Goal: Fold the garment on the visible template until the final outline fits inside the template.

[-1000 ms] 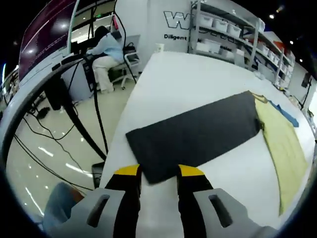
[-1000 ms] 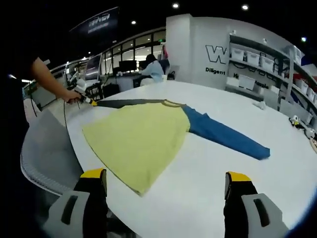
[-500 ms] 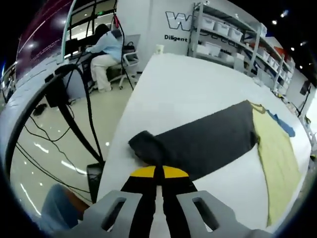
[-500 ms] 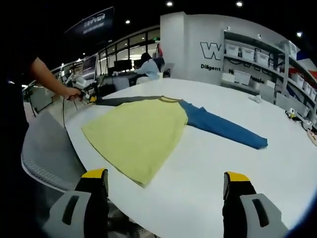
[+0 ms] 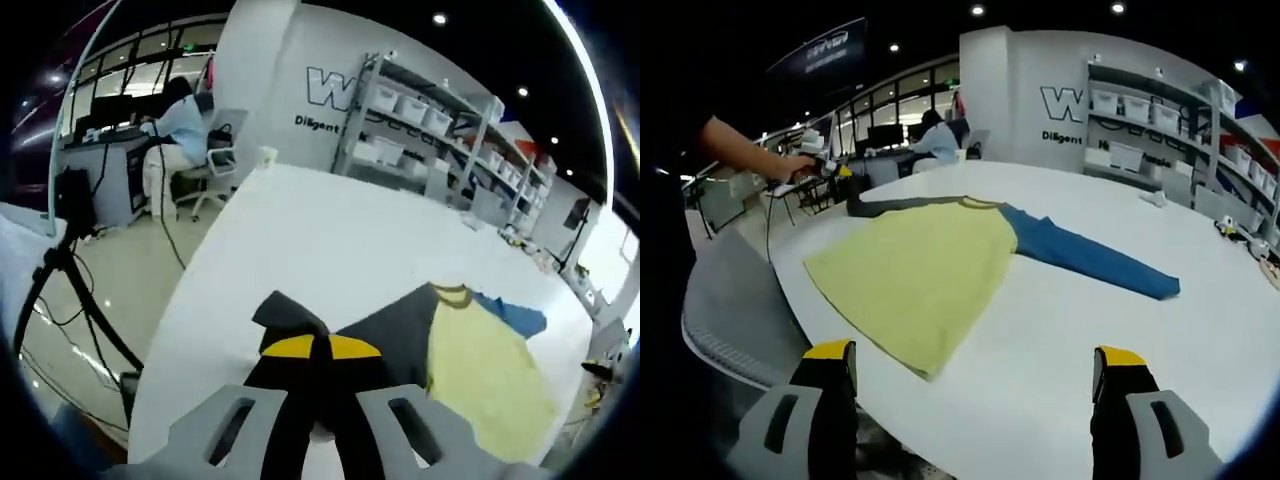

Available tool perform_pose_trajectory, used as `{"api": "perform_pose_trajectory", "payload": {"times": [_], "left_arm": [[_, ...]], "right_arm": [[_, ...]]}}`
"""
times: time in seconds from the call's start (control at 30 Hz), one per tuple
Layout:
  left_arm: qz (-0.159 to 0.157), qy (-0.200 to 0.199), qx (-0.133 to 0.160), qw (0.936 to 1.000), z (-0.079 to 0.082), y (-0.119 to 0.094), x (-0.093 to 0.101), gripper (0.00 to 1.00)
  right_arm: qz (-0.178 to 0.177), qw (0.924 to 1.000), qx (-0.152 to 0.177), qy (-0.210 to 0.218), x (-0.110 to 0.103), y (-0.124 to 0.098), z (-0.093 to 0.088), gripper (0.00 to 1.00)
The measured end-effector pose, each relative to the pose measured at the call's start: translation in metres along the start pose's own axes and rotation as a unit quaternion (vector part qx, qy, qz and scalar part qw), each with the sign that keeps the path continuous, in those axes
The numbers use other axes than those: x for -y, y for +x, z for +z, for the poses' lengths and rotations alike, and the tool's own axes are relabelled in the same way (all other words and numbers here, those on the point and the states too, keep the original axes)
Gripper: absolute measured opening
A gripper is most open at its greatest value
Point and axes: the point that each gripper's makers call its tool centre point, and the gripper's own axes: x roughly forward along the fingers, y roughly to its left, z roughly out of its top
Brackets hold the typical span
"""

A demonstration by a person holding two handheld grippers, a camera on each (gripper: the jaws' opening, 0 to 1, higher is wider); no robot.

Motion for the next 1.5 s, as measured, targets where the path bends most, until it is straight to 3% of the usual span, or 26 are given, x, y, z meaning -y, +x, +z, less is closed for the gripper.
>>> {"api": "perform_pose_trajectory", "payload": {"times": [0.23, 0.43, 0.87, 1.27, 1.5], "left_arm": [[-0.068, -0.01, 0.038, 0.9969, 0.043, 0.021, 0.056, 0.0], [-0.113, 0.006, 0.056, 0.9919, 0.074, 0.03, 0.096, 0.0], [-0.174, 0.041, 0.065, 0.9818, 0.107, 0.047, 0.18, 0.0], [-0.217, 0.077, 0.047, 0.972, 0.107, 0.07, 0.26, 0.0], [-0.245, 0.116, 0.01, 0.9624, 0.085, 0.088, 0.298, 0.0]], "right_arm": [[-0.007, 0.9999, 0.004, 0.007, 0.003, -0.004, -0.002, 0.96], [-0.014, 0.9997, 0.01, 0.016, 0.008, -0.009, -0.003, 0.96], [-0.023, 0.9993, 0.012, 0.028, 0.014, -0.018, -0.009, 0.95], [-0.037, 0.9983, 0.025, 0.039, 0.023, -0.028, -0.005, 0.95], [-0.043, 0.9977, 0.029, 0.044, 0.027, -0.036, -0.007, 0.95]]}}
